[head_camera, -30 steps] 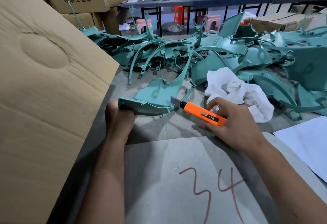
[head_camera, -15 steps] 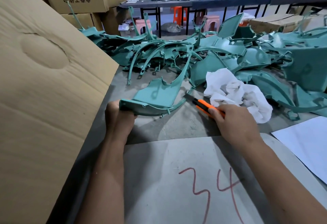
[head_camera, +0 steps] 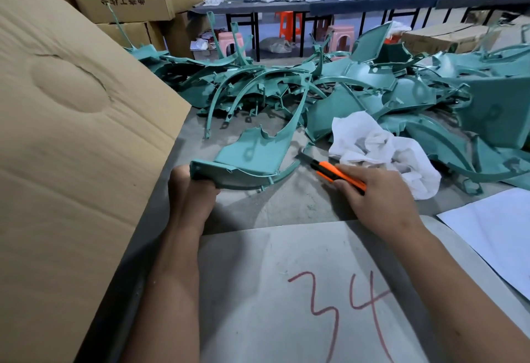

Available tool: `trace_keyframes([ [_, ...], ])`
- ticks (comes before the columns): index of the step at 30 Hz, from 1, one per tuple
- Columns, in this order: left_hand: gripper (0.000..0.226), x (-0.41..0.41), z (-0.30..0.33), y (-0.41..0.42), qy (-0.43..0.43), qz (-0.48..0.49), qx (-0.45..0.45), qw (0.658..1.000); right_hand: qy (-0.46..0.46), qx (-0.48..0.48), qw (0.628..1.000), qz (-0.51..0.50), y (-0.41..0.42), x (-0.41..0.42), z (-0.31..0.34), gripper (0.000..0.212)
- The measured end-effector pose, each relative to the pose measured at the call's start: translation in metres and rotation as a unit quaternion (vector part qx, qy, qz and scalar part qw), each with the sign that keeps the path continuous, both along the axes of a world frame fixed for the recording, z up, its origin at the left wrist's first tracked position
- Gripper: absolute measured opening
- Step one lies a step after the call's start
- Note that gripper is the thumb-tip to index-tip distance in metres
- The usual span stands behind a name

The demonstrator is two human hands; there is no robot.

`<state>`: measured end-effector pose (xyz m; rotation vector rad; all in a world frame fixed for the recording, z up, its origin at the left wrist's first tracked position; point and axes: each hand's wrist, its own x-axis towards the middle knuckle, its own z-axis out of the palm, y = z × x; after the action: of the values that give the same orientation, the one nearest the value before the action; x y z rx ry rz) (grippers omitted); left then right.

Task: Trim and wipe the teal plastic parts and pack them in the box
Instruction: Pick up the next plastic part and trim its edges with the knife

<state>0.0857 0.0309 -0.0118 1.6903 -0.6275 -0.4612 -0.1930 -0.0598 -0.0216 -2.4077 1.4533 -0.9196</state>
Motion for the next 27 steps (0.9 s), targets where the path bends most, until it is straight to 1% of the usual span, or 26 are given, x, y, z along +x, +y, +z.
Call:
trace_keyframes([
  [2, 0.024, 0.001, -0.001, 0.0, -0.001, 0.004, -0.001, 1.0, 0.02, -0.023, 0.997, -0.067, -0.003, -0.001, -0.003, 0.035],
  [3, 0.025, 0.002, -0.001, -0.001, -0.002, 0.007, -0.001, 1.0, 0.014, -0.034, 0.997, -0.069, -0.003, -0.002, -0.004, 0.036],
  [4, 0.025, 0.003, -0.002, -0.001, -0.004, 0.01, 0.0, 1.0, -0.013, -0.039, 0.998, -0.043, -0.002, -0.002, -0.003, 0.036],
  [6, 0.027, 0.005, -0.002, -0.001, -0.008, 0.013, 0.002, 1.0, -0.072, -0.023, 0.995, 0.059, 0.004, -0.001, -0.001, 0.034],
  [7, 0.028, 0.005, -0.002, -0.001, -0.01, 0.012, 0.004, 1.0, -0.073, -0.015, 0.992, 0.102, 0.008, 0.001, 0.0, 0.032],
  [9, 0.027, 0.007, -0.003, -0.001, -0.013, 0.006, 0.01, 1.0, -0.043, -0.004, 0.99, 0.138, 0.011, 0.006, -0.002, 0.03],
  [10, 0.027, 0.006, -0.002, -0.001, -0.014, 0.003, 0.009, 1.0, -0.027, -0.003, 0.991, 0.131, 0.009, 0.007, -0.003, 0.03],
  [12, 0.027, 0.005, -0.002, -0.001, -0.016, 0.001, 0.005, 1.0, -0.002, -0.01, 0.997, 0.08, 0.001, 0.005, -0.004, 0.031],
  [14, 0.029, 0.003, 0.0, 0.0, -0.013, 0.001, -0.003, 1.0, -0.008, -0.006, 1.0, 0.012, -0.007, 0.0, -0.005, 0.032],
  [16, 0.028, 0.001, 0.0, -0.001, -0.008, 0.004, -0.005, 1.0, -0.016, -0.024, 0.998, -0.047, -0.009, -0.003, -0.005, 0.032],
  [17, 0.027, 0.001, 0.0, -0.001, -0.007, 0.005, -0.007, 1.0, -0.022, -0.043, 0.997, -0.054, -0.007, -0.002, -0.006, 0.033],
  [18, 0.026, 0.001, -0.001, -0.002, -0.007, 0.006, -0.01, 1.0, -0.036, -0.056, 0.997, -0.035, -0.003, 0.001, -0.007, 0.033],
  [20, 0.027, 0.002, -0.003, -0.003, -0.005, 0.009, -0.013, 1.0, -0.059, -0.039, 0.995, 0.064, 0.006, 0.007, -0.006, 0.032],
  [21, 0.026, 0.002, -0.004, -0.004, -0.001, 0.013, -0.017, 1.0, -0.051, -0.024, 0.993, 0.101, 0.009, 0.01, -0.006, 0.033],
  [22, 0.026, 0.003, -0.005, -0.005, 0.003, 0.018, -0.022, 1.0, -0.038, -0.015, 0.992, 0.116, 0.01, 0.012, -0.005, 0.034],
  [24, 0.026, 0.004, -0.007, -0.006, 0.006, 0.019, -0.019, 1.0, -0.02, -0.013, 0.996, 0.09, 0.006, 0.011, -0.005, 0.032],
  [27, 0.033, 0.006, -0.009, -0.006, 0.004, 0.009, -0.008, 1.0, -0.015, -0.005, 1.0, -0.001, -0.006, 0.0, -0.005, 0.03],
])
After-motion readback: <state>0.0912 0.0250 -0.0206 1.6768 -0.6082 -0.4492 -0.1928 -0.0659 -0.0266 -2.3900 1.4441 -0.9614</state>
